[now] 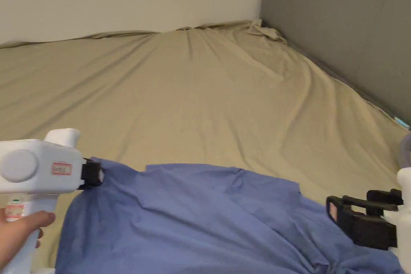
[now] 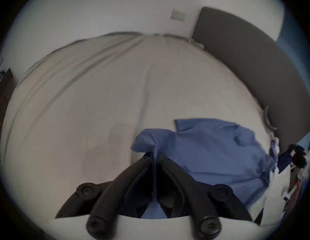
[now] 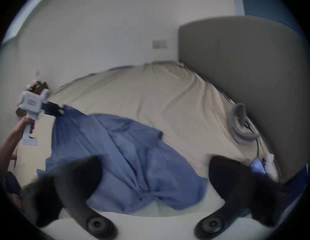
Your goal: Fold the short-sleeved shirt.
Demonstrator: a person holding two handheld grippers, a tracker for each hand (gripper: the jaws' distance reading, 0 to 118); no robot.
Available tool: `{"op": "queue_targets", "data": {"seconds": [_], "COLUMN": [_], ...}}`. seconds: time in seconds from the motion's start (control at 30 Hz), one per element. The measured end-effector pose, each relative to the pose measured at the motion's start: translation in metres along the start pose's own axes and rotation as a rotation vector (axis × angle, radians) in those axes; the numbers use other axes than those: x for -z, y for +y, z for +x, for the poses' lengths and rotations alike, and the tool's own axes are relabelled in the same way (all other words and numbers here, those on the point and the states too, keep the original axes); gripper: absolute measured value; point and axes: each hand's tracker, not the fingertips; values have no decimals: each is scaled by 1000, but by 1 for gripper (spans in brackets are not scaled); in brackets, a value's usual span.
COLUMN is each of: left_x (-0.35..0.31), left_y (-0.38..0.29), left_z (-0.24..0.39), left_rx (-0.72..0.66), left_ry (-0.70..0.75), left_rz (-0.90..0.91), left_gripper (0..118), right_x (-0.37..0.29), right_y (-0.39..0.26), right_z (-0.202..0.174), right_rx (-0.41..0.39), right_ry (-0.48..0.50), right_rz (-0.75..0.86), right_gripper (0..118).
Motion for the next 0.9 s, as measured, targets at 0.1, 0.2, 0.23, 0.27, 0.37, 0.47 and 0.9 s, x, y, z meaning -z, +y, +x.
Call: {"op": "queue_targets", "data": {"seconds": [0.1,0.2,0.23,0.27,0.37,0.47,0.9], "left_x": [-30,-34,-35,-35,-33,-27,-37], "left_y": [-4,-6,-7,-8,-14,-17,-20], "left_z": [19,24,25,27,33,39,42], "left_rx": [29,14,4,-8,-33,-27,-105], "left_ry": [21,0,-2,-8,-19,-5,-68], "left_rz": [40,30,29,26,12,-12,52], "left_gripper": [1,1,1,1,1,1,1], "right_x": [-11,2,10,13,53,89,85], "right_y": [-5,-13,-17,-24,-41,-54,-48], "right_z": [37,87,99,107,120,116,81], "right_rx": [41,148,174,186,197,194,102], "right_ry": [-44,-93,-104,-109,-126,-115,-40], "right_rz": [-26,-169,-211,-240,-368,-432,-346], "right_gripper": [118,118,118,118,118,81,9]}}
